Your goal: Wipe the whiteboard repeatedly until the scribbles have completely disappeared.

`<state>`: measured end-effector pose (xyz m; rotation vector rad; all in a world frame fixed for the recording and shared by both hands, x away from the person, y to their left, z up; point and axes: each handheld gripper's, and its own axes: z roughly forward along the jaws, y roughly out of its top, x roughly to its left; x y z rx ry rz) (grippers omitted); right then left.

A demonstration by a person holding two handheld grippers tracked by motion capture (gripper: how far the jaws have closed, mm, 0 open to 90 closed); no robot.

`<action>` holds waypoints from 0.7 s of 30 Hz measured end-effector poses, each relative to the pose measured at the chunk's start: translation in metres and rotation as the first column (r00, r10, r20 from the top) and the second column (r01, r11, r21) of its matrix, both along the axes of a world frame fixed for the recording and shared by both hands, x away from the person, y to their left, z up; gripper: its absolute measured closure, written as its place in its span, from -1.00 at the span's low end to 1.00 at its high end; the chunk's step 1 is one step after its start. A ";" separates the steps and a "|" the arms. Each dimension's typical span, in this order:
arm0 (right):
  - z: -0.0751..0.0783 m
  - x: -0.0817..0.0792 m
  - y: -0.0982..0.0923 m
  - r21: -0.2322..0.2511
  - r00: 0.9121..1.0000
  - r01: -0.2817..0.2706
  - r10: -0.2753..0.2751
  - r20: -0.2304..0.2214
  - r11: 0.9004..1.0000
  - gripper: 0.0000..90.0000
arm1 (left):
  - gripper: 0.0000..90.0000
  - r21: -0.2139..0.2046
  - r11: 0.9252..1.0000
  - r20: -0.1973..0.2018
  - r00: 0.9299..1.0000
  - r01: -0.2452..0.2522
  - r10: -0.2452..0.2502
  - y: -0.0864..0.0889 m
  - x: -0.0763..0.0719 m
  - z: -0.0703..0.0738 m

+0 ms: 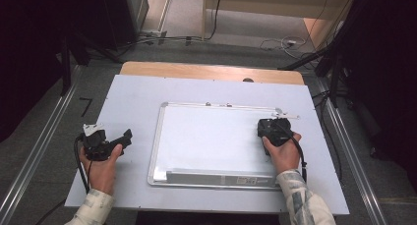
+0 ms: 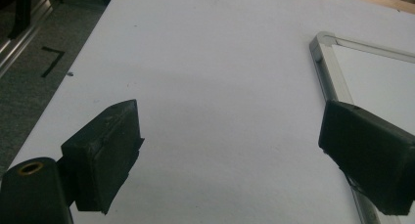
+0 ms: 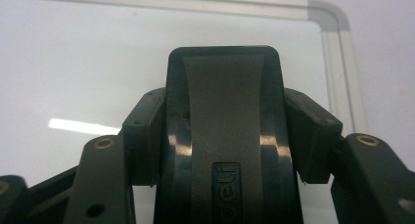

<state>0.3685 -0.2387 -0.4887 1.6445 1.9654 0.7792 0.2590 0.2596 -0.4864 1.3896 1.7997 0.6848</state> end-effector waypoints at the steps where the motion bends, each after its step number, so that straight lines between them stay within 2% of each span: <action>1: -0.001 -0.010 0.000 0.015 1.000 -0.008 0.008 0.001 1.000 -0.15 | -0.80 0.001 1.000 -0.002 1.000 0.002 -0.002 0.000 0.000 0.000; 6: 0.000 -0.016 -0.001 0.026 1.000 -0.012 0.012 -0.008 1.000 -0.16 | -0.80 -0.001 1.000 0.002 1.000 0.004 -0.004 -0.001 0.000 0.000; 10: 0.005 -0.012 0.001 0.002 0.998 -0.013 0.013 -0.053 1.000 -0.16 | -0.80 -0.003 1.000 -0.003 1.000 0.002 -0.002 0.000 0.000 0.000; 21: 0.006 -0.011 0.003 -0.032 0.998 -0.026 0.024 -0.053 0.999 -0.16 | -0.80 -0.002 1.000 -0.006 1.000 0.003 -0.003 0.000 0.000 0.000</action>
